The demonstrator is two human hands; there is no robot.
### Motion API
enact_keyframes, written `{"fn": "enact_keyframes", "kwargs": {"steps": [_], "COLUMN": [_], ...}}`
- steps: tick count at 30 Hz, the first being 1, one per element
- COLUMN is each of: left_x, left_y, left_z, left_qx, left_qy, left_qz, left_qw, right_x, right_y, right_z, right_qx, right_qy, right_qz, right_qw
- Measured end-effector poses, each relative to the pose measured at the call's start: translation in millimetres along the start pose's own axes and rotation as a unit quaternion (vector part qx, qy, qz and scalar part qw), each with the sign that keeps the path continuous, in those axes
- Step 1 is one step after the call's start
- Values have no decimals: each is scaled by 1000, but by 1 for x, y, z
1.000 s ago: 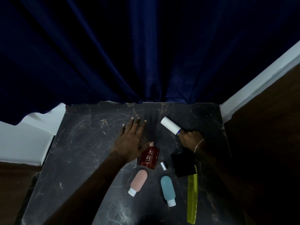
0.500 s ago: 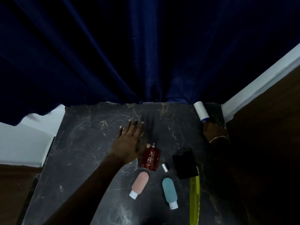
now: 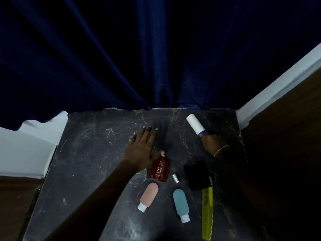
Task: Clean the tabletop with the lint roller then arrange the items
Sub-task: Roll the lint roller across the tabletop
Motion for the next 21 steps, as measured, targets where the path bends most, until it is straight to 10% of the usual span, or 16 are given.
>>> {"fn": "enact_keyframes", "kwargs": {"steps": [21], "left_x": [3], "left_y": [118], "left_z": [-161], "left_qx": [113], "left_qy": [128], "left_qz": [234], "left_qw": [957], "right_x": [-99], "right_y": [4], "right_z": [-7], "right_qx": [-77], "right_qy": [41], "right_qz": [-82], "right_qw": [993]}}
Point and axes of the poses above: each hand's wrist, its own z-axis away from the middle knuckle, its own x-axis out of the palm, y = z × x, the point moved 1 cm from there along -z, towards the middle knuckle, and after that the axes turned 6 degrees about -y, right-handed, at the moved point
